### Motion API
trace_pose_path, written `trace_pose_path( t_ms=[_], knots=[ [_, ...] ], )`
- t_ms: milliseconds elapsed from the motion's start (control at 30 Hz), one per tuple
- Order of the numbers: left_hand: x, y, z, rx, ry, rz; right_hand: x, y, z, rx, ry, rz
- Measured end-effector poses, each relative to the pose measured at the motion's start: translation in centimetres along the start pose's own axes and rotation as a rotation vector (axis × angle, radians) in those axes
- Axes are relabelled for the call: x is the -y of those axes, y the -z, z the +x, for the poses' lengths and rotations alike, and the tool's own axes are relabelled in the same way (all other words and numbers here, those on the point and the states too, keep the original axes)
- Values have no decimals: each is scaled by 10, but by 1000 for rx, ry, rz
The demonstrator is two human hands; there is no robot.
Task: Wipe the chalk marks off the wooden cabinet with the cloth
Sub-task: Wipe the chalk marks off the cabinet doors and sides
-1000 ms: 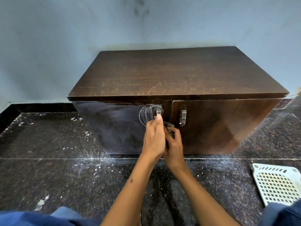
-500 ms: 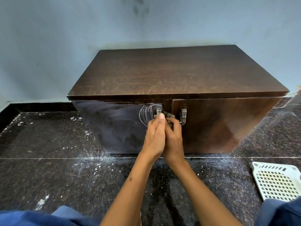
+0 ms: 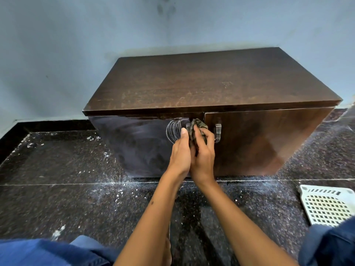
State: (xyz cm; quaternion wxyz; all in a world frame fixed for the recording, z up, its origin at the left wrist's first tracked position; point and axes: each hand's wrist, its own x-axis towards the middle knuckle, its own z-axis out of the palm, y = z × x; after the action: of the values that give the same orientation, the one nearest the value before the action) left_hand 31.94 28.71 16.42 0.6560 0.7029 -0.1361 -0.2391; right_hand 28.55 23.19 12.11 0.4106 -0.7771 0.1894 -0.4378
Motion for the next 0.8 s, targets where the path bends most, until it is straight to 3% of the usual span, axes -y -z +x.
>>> trace_pose_path(
  t_ms=[100,267,367,500,800],
  knots=[
    [-1,0,-2,3,35,-46,-1,-1,-8,-17,-110,41],
    [-8,1,-3,41,65,38,-2,12,-13,152,-240,3],
    [-12,0,-6,86,70,162,13,17,-3,106,-180,4],
    [-18,1,-4,88,60,49,35,14,17,8,-38,35],
    [-12,-3,0,87,136,107,6,5,-15,101,-308,46]
  ],
)
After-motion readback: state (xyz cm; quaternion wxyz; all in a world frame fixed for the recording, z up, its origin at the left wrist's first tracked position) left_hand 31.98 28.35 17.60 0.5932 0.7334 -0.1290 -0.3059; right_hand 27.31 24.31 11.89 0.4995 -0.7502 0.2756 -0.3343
